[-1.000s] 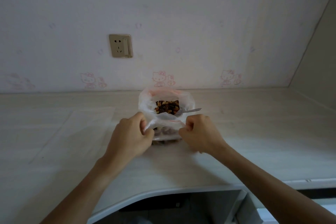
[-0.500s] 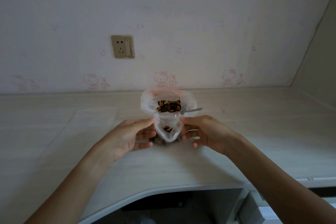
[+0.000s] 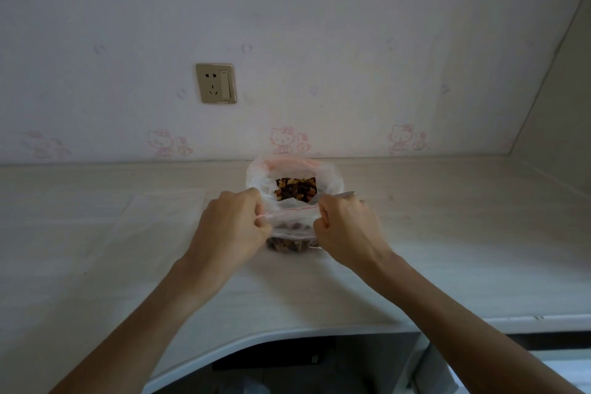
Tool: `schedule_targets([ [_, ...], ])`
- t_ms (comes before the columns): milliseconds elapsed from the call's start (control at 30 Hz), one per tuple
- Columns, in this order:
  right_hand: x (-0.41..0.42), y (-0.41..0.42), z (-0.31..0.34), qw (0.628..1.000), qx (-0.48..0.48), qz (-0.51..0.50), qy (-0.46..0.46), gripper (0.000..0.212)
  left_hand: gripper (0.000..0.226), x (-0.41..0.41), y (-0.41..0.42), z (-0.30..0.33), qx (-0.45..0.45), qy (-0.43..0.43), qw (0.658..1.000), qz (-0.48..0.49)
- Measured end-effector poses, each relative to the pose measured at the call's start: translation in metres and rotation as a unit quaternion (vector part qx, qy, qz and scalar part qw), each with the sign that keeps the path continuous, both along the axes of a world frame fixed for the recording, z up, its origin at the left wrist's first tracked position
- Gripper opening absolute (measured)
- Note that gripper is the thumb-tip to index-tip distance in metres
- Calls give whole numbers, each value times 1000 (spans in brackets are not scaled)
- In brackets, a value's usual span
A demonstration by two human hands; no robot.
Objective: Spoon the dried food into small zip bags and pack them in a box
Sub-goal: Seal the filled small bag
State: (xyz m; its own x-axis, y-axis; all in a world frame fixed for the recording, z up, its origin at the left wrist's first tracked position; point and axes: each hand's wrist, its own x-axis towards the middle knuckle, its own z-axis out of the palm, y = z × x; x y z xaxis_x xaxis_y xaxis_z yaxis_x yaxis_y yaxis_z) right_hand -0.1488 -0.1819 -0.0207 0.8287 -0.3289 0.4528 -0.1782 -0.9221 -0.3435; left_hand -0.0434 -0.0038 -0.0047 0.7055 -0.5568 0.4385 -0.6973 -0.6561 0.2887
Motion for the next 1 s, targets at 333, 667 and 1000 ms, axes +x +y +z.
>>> schedule_targets([
  [333,-16,-28,11,820,564,45,90,41,35,22,6,4,-71,463,883,-17],
  [667,-14,-31,10,723,678,116,62,22,31,23,4,-3,-218,657,708,-139],
  [1000,-10,-6,19,996,72,39,-19,19,24,15,-1,8,-120,109,986,-27],
])
